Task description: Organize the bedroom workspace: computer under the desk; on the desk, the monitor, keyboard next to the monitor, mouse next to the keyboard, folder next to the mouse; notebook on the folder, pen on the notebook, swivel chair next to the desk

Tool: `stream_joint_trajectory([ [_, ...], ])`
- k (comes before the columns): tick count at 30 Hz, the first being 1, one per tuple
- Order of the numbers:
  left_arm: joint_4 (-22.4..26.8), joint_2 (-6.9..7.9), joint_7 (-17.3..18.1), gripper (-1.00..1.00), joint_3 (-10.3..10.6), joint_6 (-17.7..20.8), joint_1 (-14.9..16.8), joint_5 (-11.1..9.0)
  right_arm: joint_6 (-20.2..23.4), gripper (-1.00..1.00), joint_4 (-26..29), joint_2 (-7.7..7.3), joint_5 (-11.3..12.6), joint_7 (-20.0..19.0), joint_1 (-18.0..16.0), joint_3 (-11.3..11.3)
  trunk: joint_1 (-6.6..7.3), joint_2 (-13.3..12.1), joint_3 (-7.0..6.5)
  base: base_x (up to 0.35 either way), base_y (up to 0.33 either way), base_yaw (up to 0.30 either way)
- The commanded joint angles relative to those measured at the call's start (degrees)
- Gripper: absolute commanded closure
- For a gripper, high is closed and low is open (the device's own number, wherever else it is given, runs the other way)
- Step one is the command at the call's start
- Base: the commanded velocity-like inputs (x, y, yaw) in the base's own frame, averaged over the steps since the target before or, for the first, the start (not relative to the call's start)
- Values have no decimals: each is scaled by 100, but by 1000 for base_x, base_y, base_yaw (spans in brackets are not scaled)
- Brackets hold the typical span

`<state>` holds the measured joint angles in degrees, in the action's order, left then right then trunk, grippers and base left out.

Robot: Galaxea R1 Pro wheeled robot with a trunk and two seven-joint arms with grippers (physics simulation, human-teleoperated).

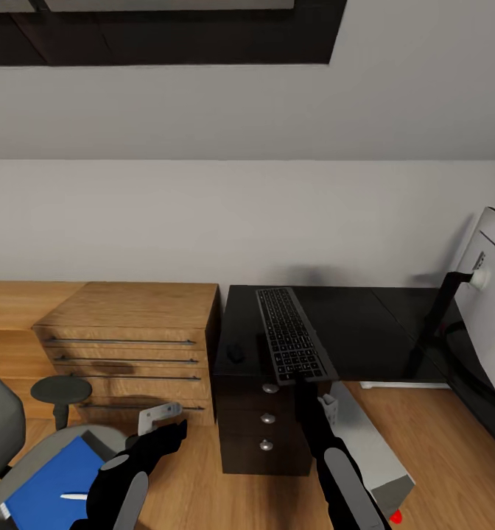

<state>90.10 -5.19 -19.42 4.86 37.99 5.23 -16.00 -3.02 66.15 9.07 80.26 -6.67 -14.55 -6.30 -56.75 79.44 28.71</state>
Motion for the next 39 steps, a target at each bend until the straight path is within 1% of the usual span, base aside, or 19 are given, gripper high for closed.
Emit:
stream_joint_trajectory([
  [1, 7, 0, -53, -100, 5, 16, 4, -60, -32, 100, -4, -2, 60, -23, -4, -11, 0, 3, 6, 0, 0, 0],
  [9, 12, 0, -53, -100, 9, 16, 4, -89, -22, 100, -30, -6, 60, -19, 4, -12, 0, 3, 6, 0, 0, 0],
  [12, 20, 0, -53, -100, 12, 16, 4, -177, -18, 100, -32, -9, 60, -19, 5, -15, 0, 3, 6, 0, 0, 0],
  [14, 31, 0, -53, -100, 14, 16, 4, -271, -20, 100, -32, -10, 60, -22, 5, -20, 0, 3, 6, 0, 0, 0],
  [20, 83, 0, -53, -100, 14, 16, 4, -338, -22, 100, -34, -3, 64, -21, 5, -27, 0, 3, 6, 0, 0, 0],
  [39, 114, -8, -71, -100, 23, 16, 4, -351, -29, 100, -287, 24, 60, -27, 5, -65, -417, 765, 347, 0, 0, 0],
])
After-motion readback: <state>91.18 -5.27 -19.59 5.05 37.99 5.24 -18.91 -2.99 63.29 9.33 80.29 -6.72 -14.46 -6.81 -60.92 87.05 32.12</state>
